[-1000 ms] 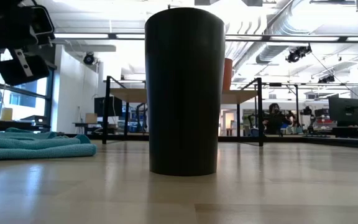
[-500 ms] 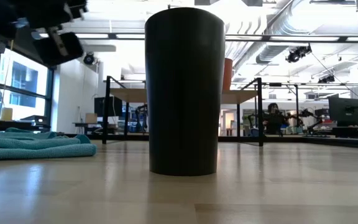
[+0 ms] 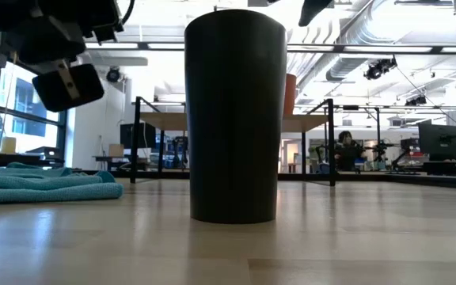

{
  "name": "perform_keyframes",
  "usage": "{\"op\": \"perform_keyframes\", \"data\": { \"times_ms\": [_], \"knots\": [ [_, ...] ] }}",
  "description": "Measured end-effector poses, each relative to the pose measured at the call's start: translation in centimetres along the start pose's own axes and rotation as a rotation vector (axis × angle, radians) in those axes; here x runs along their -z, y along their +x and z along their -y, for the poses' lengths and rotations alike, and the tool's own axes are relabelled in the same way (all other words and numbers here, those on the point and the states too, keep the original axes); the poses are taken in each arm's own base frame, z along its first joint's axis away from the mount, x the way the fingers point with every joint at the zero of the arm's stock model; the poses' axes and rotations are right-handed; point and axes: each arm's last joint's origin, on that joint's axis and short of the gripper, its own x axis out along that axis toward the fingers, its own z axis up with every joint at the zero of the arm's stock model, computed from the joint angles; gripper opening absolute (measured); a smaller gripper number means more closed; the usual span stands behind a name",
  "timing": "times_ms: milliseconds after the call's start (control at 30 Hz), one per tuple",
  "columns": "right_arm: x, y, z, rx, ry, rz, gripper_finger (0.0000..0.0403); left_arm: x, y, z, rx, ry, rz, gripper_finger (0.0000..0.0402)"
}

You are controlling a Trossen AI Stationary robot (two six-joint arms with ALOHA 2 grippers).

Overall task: Stack small to large cups/mugs on shelf
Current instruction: Put the black cup on the shelf

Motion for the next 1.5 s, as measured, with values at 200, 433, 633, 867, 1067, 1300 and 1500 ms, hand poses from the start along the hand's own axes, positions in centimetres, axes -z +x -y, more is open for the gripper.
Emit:
{"op": "perform_keyframes", "data": {
  "times_ms": [200, 433, 633, 867, 1067, 1300, 1500],
  "knots": [
    [-1.6, 0.6, 0.1, -0.015, -0.002, -0.056, 0.017, 0.6, -0.8, 0.3, -0.033, 0.012, -0.041, 0.0056],
    [-3.0, 1.5, 0.3, -0.012, -0.012, -0.109, 0.017, 1.2, -1.9, 0.7, -0.065, 0.027, -0.059, 0.0056],
    [-3.4, 2.9, 0.1, -0.02, -0.064, -0.158, 0.017, 1.7, -2.9, 1.1, -0.088, 0.031, -0.075, 0.0056],
    [-3.4, 3.0, 0.1, -0.026, -0.103, -0.176, 0.017, 2.3, -4.1, 1.4, -0.133, 0.027, -0.087, 0.0056],
    [-3.1, 4.0, 0.0, -0.001, -0.131, -0.205, 0.017, 3.0, -5.6, 1.8, -0.184, 0.029, -0.07, 0.0056],
    [-3.2, 4.6, -0.1, 0.006, -0.135, -0.201, 0.0169, 3.6, -7.3, 2.5, -0.216, 0.049, -0.009, 0.0056],
    [-3.4, 5.5, -0.3, -0.004, -0.144, -0.195, 0.0169, 4.2, -8.6, 2.9, -0.241, 0.051, 0.039, 0.0056]
  ]
}}
